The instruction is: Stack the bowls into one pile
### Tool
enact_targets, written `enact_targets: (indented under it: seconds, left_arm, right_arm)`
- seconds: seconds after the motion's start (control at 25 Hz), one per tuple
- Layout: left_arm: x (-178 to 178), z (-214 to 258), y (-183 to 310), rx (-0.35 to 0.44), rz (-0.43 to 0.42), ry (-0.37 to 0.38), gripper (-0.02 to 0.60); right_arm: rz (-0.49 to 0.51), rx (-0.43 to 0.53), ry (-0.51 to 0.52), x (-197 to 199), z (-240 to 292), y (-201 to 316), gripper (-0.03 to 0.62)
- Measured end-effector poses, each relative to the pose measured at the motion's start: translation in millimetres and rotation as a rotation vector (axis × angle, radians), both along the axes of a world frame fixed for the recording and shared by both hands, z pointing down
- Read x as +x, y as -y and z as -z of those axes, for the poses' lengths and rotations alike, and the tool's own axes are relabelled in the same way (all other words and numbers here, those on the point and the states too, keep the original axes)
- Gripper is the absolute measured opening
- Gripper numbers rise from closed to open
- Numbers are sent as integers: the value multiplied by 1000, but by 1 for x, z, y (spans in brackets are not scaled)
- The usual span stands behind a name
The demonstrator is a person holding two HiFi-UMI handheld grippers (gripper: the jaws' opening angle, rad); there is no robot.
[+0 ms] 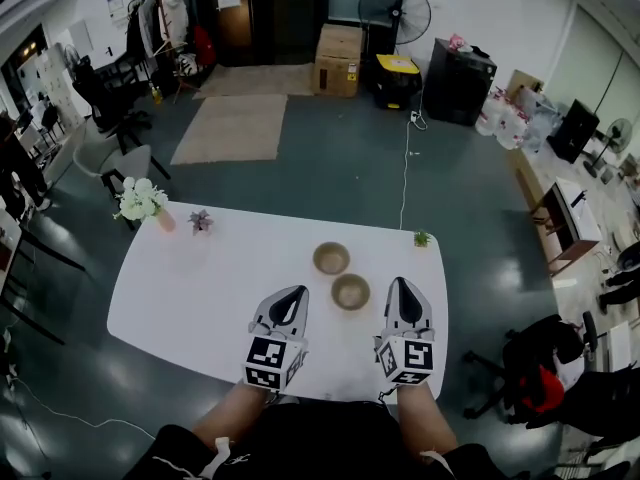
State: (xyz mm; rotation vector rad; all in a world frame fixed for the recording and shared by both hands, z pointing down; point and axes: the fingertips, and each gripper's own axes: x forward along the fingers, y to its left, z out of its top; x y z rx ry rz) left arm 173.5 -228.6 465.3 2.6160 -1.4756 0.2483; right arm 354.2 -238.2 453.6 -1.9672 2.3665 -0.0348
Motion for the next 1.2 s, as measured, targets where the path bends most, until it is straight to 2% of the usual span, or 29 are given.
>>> enact_targets:
  seconds: [0.2, 0.52, 0.76, 0.88, 0.96, 1.2]
  left_arm:
    - [19, -4, -4, -12, 27, 41, 12]
    - [43, -13, -17, -27, 96, 31, 12]
    - [36, -19, -18, -38, 64, 38, 12]
    - [9, -18, -6, -13, 33, 37, 12]
    - [-23, -16, 2, 6, 8, 41, 12]
    - [-165, -10, 35, -5, -43, -12, 12]
  right_arm:
    - [9, -2, 12, 23, 4, -3, 15]
    - [88, -36, 3, 42, -10, -6, 15]
    - [79, -37, 5, 30, -9, -3, 14]
    - [59, -29, -15, -2, -10, 5, 14]
    - [37, -26, -17, -35, -11, 11, 14]
    - [-43, -41, 24, -166, -10, 24, 15]
